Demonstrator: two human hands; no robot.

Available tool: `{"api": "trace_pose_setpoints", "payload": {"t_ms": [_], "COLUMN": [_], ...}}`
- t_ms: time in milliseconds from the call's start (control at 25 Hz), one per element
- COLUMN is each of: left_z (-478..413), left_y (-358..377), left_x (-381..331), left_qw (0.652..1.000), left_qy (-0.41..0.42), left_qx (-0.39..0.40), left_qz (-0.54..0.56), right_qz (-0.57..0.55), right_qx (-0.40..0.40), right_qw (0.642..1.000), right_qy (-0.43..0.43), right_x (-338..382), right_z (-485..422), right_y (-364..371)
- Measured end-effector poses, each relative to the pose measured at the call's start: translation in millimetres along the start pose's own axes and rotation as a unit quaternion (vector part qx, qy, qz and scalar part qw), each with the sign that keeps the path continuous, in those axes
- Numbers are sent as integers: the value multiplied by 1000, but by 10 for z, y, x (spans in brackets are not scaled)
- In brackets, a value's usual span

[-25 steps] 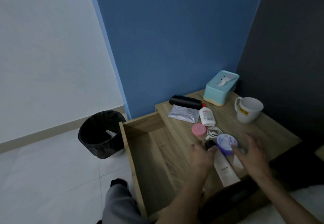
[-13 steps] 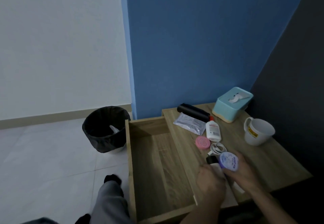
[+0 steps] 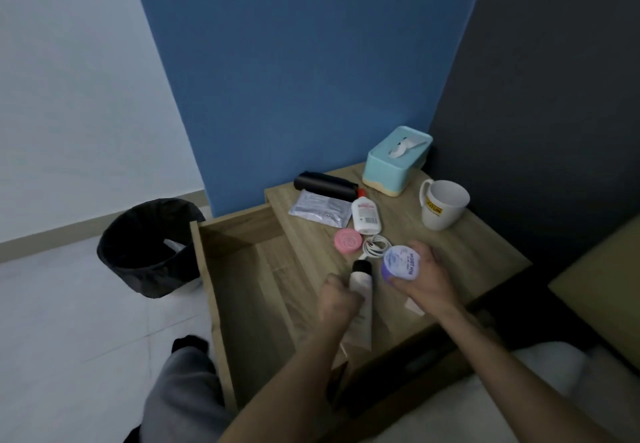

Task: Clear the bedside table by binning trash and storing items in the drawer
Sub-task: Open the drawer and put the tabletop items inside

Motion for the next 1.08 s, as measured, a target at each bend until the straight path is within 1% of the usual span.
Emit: {"api": "trace_pose_setpoints", "payload": {"t_ms": [160,240,280,360,440,480,600,640,720,800,840,920,1000,1080], "left_z": [-143,-141,-119,-106,-137,-168,-218,-223,-279,-353,-391,-461,-523,-541], "left_y": [-749,-1091,-1230,-1465,-1597,-1617,-1547,-1511,-1424,-1264,-1186,-1050,-901,-793], "left_x": [150,198,219,297,398,474,645,672,764,897,968,1062,1142,1282], "left_qw": [994,991,993,996,992,991,993,992,987,976,969,958,953,951], "left_qy": [-13,3,14,37,53,54,49,55,73,79,77,75,65,20], "left_qx": [-71,-69,-67,-84,-102,-96,-37,-22,8,50,63,75,86,99], "left_qz": [77,114,99,20,-52,-74,-103,-112,-145,-197,-225,-266,-283,-293], "right_qz": [6,2,9,45,83,99,136,166,263,311,303,289,293,306], "right_qx": [-6,21,41,90,144,172,242,260,283,291,302,333,362,386], "right_qw": [998,994,990,979,970,964,943,931,899,893,898,895,882,866], "right_qy": [-66,-109,-136,-180,-178,-180,-183,-194,-207,-147,-109,-71,-70,-82], "right_x": [393,671,821,1066,1160,1183,1148,1115,995,769,656,477,340,275], "right_z": [71,151,202,332,491,571,755,808,868,862,873,915,957,999], "right_y": [-1,173,311,661,1034,1228,1715,1847,2141,2373,2492,2690,2826,2893]}}
Point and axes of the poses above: each hand's wrist, its own z-axis away from the middle knuckle, its own y-axis out of the palm, x = y × z, the point moved 9 cm from there along -z, towards the middle knuckle, and after that the axes turned 6 degrees about -x, right-handed, at the moved point
